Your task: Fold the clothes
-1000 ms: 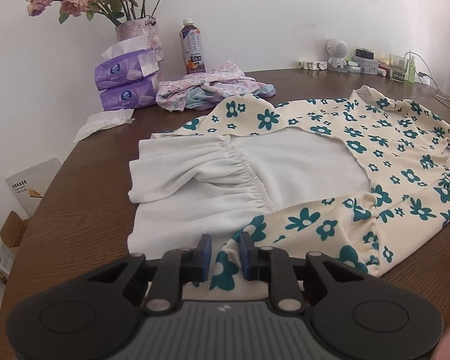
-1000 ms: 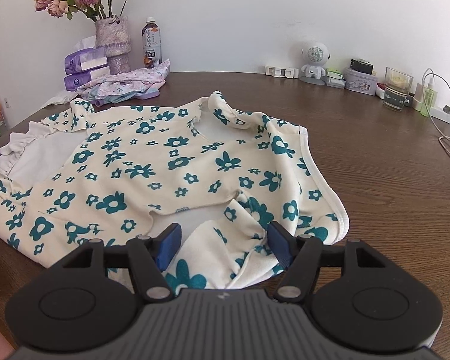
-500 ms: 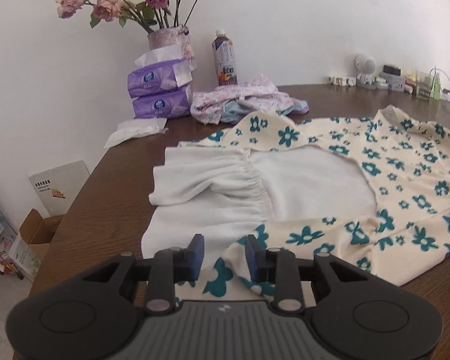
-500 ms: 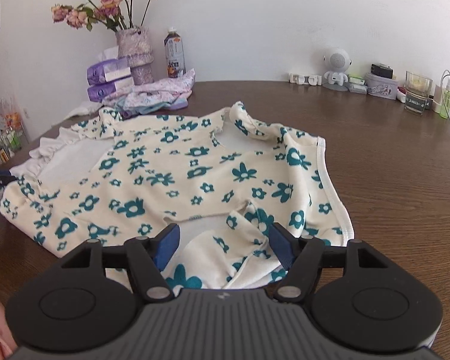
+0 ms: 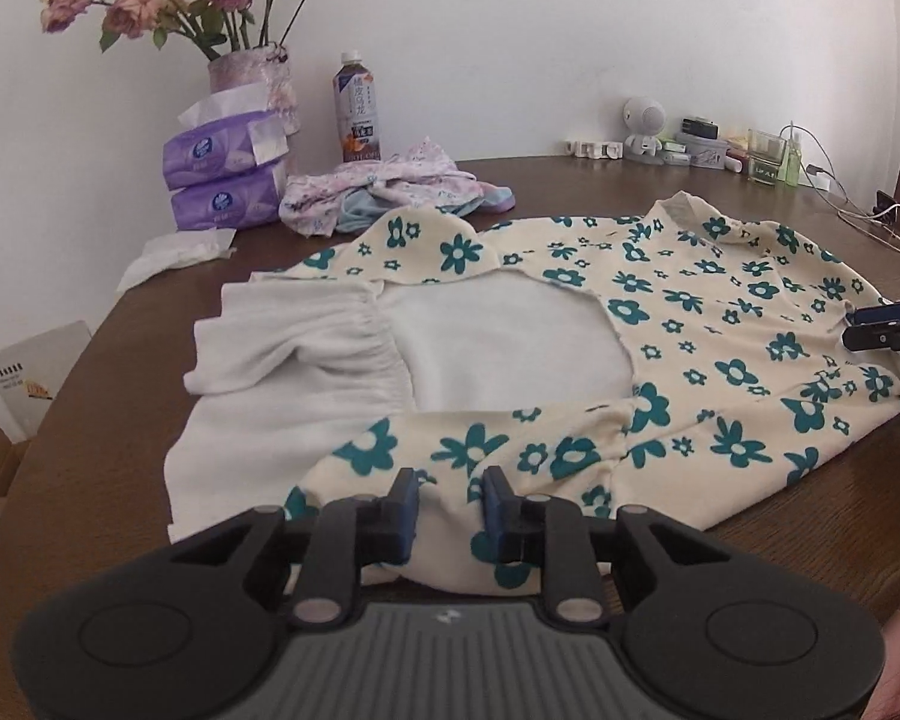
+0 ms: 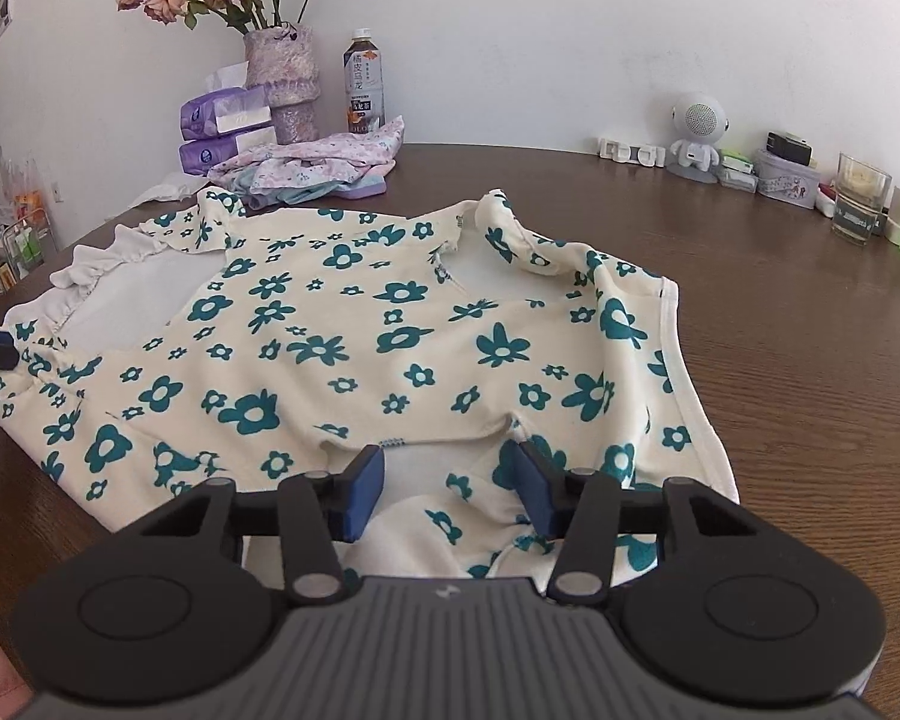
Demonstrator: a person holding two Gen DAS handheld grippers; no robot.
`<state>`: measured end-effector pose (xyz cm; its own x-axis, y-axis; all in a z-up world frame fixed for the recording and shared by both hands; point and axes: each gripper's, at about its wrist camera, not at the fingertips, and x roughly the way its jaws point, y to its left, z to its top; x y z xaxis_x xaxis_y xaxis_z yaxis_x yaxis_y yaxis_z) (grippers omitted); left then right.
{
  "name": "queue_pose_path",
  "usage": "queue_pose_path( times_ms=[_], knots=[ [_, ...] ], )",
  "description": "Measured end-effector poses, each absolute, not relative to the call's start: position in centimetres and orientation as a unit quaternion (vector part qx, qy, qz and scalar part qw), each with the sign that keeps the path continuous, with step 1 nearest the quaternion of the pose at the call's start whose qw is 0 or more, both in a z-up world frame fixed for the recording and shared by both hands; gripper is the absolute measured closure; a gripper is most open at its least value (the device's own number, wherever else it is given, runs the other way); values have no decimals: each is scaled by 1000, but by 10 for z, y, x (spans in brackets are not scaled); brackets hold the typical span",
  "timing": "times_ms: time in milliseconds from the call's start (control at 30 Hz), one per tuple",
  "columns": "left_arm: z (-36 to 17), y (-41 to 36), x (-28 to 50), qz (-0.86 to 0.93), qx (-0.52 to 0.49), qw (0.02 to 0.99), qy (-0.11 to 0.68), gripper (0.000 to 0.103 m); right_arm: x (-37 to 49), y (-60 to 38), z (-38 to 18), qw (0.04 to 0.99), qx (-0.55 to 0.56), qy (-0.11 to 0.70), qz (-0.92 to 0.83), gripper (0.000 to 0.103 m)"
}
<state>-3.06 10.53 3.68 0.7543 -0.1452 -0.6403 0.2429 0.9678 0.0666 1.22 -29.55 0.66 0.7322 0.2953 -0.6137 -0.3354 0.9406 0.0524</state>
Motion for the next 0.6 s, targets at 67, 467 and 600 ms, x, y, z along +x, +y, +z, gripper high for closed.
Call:
queue_pose_path(
  times_ms=[67,467,600],
  knots=[
    [35,108,-32,-99,64,937,330,76,10,-296,7,931,-25,322,168,54],
    [73,115,-66,-123,122,945,277,26,-45,-319,61,924,-165,277,204,25],
    [68,112,-71,-140,175,928,298,24,-57,-311,53,898,-226,301,226,25]
  ],
)
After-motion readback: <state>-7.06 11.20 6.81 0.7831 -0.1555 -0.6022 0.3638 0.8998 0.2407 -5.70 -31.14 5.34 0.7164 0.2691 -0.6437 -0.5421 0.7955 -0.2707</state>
